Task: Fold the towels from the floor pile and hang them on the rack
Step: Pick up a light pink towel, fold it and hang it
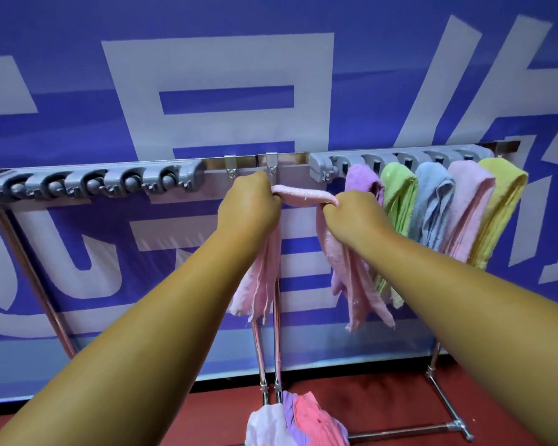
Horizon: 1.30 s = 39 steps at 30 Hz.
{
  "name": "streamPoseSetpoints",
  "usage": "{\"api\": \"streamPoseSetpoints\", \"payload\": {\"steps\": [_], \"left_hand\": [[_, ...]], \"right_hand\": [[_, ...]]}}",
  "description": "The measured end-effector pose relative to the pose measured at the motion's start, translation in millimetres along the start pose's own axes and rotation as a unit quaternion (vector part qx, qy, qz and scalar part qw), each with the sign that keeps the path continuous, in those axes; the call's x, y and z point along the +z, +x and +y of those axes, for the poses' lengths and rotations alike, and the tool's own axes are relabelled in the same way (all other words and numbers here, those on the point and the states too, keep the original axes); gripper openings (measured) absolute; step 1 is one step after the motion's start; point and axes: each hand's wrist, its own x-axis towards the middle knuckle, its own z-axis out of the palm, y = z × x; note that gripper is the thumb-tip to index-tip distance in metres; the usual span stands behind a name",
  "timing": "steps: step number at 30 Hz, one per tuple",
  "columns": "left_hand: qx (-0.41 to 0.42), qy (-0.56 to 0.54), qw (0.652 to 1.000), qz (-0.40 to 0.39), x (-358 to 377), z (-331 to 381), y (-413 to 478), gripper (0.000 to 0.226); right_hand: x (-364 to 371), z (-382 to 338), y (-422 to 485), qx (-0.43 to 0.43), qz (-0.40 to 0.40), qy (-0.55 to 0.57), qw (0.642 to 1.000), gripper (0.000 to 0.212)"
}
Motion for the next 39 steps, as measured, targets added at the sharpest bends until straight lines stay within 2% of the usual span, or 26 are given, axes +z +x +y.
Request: {"api": "streamPoseSetpoints", "payload": {"steps": [5,9,14,19,25,28,30,34,37,39], "left_hand": [[0.013,-0.011,1.0,0.001,8.4,15.6,36.4,0.006],[0.023,-0.016,1.0,0.012,9.7,32.7,62.1,0.012],[0.028,-0.008,0.999,0.016,11.2,54.5,82.5,0.01],[0.024,0.008,1.0,-0.002,24.5,58.9,86.8,0.007],[0.014,0.033,0.999,-0.04,52.5,32.2,71.3,0.012],[0.017,0.041,0.997,-0.068,64.0,23.8,58.3,0.002],[0.035,0.05,0.995,-0.082,71.1,24.0,50.6,0.007],[0.065,0.038,0.995,-0.07,92.3,26.6,42.4,0.006],[0.075,0.021,0.995,-0.066,102.6,32.0,38.4,0.009],[0.075,0.01,0.995,-0.071,105.6,35.2,35.6,0.01]], "right_hand": [[-16.9,-3.4,38.6,0.024,0.058,0.024,0.998,0.015],[-29.7,-3.3,64.3,0.053,0.092,0.038,0.994,0.027],[-38.8,-0.8,84.7,0.073,0.126,0.049,0.988,0.021],[-31.2,6.2,90.6,0.077,0.114,0.022,0.99,0.016],[-4.3,15.2,85.8,0.065,0.043,0.008,0.997,0.017],[6.8,19.2,85.7,0.062,0.046,0.023,0.997,0.007],[12.4,21.8,86.6,0.061,0.052,0.022,0.997,0.01],[14.8,25.9,89.0,0.066,0.047,0.026,0.996,0.021],[15.7,28.3,88.1,0.08,0.005,-0.017,0.997,0.012],[21.7,33.2,83.4,0.066,0.019,-0.021,0.997,0.016]]}}
